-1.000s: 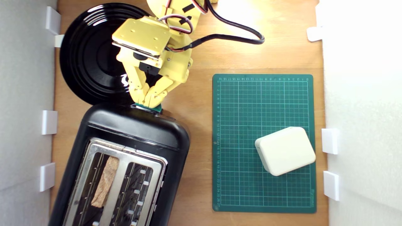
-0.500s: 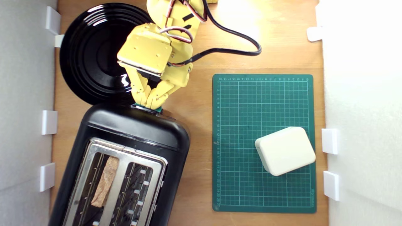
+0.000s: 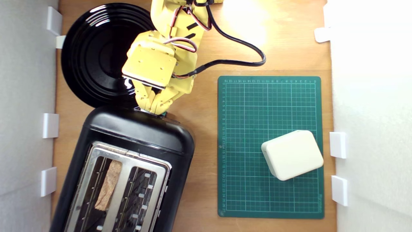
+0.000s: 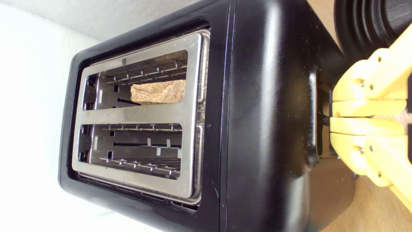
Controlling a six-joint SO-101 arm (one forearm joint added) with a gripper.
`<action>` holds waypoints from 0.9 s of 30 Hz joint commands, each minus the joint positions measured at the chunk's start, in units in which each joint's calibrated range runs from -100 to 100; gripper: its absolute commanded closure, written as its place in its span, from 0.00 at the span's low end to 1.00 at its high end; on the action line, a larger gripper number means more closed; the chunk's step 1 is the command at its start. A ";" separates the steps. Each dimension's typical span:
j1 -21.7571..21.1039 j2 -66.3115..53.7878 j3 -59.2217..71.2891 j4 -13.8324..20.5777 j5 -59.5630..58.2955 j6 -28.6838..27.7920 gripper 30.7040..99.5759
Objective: Start toaster
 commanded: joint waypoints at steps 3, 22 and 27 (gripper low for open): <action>1.26 0.32 4.18 0.55 -1.50 0.09 0.99; 3.40 0.49 19.90 0.27 -10.75 -0.23 0.99; 5.07 0.49 26.99 0.46 -18.20 0.03 0.99</action>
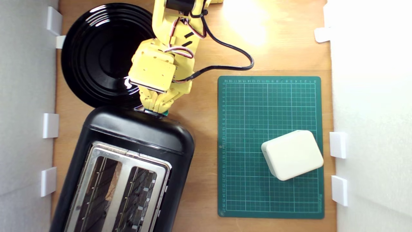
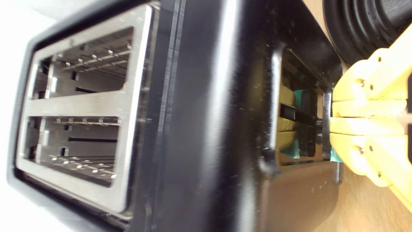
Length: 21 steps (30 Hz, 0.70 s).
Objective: Start toaster
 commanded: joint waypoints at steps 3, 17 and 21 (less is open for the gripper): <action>2.23 0.91 5.18 0.56 -4.00 0.14 0.99; 3.26 13.73 -0.45 -0.29 -3.91 -2.43 0.99; 3.34 16.31 -0.64 -0.19 -3.82 -2.58 0.99</action>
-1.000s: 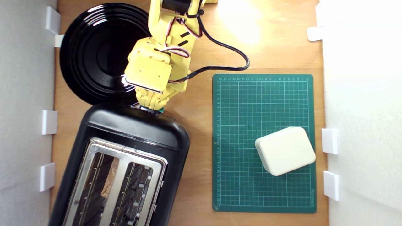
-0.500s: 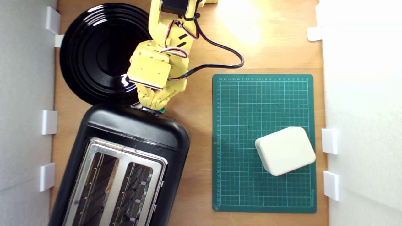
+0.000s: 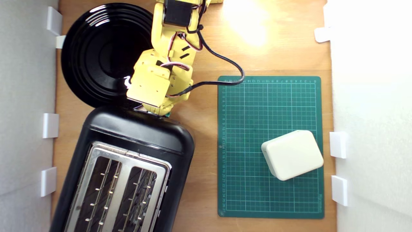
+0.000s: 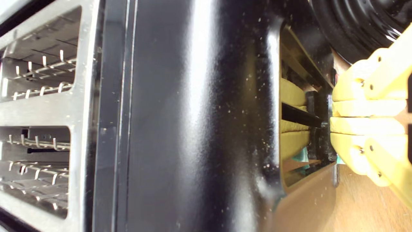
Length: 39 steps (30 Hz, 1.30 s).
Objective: Start toaster
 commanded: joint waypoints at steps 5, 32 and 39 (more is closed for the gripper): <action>1.80 7.64 0.83 -0.19 -0.50 -0.38 0.99; 4.10 17.71 11.73 4.50 -9.93 -0.01 0.99; 4.58 21.38 11.10 6.37 -9.93 -0.38 0.99</action>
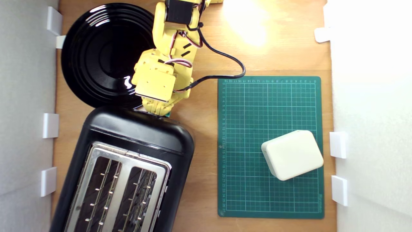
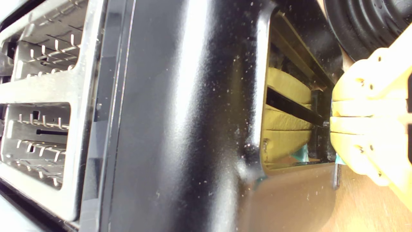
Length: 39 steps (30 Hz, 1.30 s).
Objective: Start toaster
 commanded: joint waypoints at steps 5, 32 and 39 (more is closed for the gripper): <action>3.68 18.12 5.16 1.36 -1.76 -0.27 0.99; 2.88 20.29 5.71 4.74 -1.07 -0.32 0.99; 3.44 19.79 7.44 4.83 -1.58 0.10 0.99</action>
